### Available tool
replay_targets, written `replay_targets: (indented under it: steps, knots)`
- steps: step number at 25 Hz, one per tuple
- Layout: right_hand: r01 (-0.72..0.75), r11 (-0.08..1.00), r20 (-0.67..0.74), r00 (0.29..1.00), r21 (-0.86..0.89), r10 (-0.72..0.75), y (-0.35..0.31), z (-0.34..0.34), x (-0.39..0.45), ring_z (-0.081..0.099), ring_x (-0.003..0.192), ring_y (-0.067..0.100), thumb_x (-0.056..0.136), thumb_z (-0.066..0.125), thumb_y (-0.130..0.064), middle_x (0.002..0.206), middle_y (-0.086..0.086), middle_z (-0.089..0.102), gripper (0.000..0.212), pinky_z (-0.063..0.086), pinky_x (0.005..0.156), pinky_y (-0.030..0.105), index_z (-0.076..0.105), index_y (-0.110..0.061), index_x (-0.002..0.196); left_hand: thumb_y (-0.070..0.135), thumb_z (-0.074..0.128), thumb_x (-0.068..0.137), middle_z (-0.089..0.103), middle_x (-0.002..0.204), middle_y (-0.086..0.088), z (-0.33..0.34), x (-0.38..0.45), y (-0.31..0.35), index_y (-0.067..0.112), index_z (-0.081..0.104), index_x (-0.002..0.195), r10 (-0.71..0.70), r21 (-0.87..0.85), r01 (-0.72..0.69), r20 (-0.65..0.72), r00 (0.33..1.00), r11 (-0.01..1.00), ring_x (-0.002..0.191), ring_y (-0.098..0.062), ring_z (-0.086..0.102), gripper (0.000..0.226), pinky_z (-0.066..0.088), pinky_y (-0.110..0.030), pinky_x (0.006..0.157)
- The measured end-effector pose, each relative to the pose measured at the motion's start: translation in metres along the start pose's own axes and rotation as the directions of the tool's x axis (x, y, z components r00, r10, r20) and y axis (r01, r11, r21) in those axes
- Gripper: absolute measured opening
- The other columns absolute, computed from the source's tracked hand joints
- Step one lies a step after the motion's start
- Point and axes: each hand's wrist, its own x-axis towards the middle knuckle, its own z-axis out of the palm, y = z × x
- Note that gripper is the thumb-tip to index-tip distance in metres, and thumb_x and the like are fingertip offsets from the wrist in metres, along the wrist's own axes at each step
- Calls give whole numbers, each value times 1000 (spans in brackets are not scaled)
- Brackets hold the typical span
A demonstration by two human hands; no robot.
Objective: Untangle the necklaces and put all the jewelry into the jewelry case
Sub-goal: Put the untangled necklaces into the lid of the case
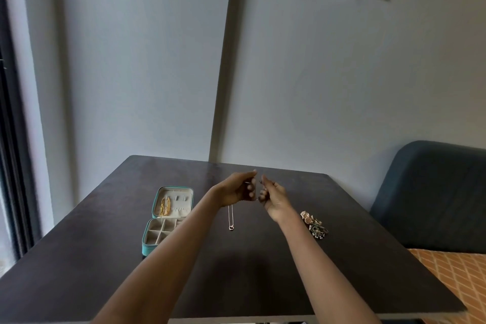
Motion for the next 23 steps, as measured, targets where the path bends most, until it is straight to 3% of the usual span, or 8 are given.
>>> replay_targets:
  steps: [3, 6, 10, 14, 17, 20, 23]
  knots:
    - [-29, 998, 21, 999, 59, 28, 7, -2, 4, 37, 36, 2, 94, 55, -11, 60, 1, 38, 14, 35, 36, 14, 51, -10, 80, 33, 49, 95, 52, 54, 0, 0, 3, -3, 7, 63, 83, 67, -306, -76, -39, 997, 949, 51, -15, 52, 32, 47, -29, 68]
    - [-49, 994, 57, 997, 99, 43, 14, -1, 2, 44, 39, 4, 92, 58, -10, 52, -2, 47, 13, 41, 39, 16, 55, -11, 79, 36, 47, 94, 64, 63, -3, 3, 5, -8, 4, 64, 92, 127, -466, -136, -50, 991, 874, 58, -18, 64, 36, 48, -31, 76]
    - [-29, 993, 47, 999, 116, 24, 17, -2, 1, 60, 59, 10, 92, 55, -2, 68, 3, 62, 12, 51, 51, 21, 58, -11, 84, 48, 39, 95, 70, 88, -10, 1, 6, -14, 3, 61, 104, 179, -557, -194, -83, 980, 808, 75, -24, 70, 51, 49, -34, 82]
    - [154, 975, -9, 987, -159, -158, 17, -6, 2, 53, 68, 10, 90, 61, -11, 77, 1, 60, 7, 44, 60, 21, 62, -18, 88, 55, 36, 93, 66, 108, -11, -5, 6, -22, 6, 52, 123, 188, -542, -219, -113, 976, 811, 85, -26, 68, 60, 50, -37, 84]
    - [304, 853, 40, 947, -424, -317, 16, -10, 8, 52, 73, 6, 93, 57, -16, 83, -4, 62, 13, 43, 64, 18, 67, -23, 95, 58, 32, 93, 62, 121, -12, -6, 8, -25, 9, 50, 128, 186, -503, -236, -147, 971, 831, 96, -28, 66, 63, 48, -38, 88]
    - [436, 631, 132, 874, -641, -468, 14, -16, 18, 58, 92, 7, 94, 55, -20, 103, -3, 64, 22, 45, 77, 18, 69, -20, 111, 59, 35, 92, 57, 128, -15, -9, 10, -21, 8, 48, 130, 184, -511, -256, -188, 965, 820, 108, -33, 60, 65, 44, -44, 97]
    - [532, 422, 251, 791, -734, -558, 12, -17, 21, 58, 82, 11, 92, 60, -21, 92, 1, 60, 22, 43, 72, 21, 70, -19, 111, 59, 35, 92, 54, 130, -17, -12, 13, -20, 7, 48, 130, 177, -527, -262, -207, 962, 809, 113, -35, 56, 65, 46, -46, 97]
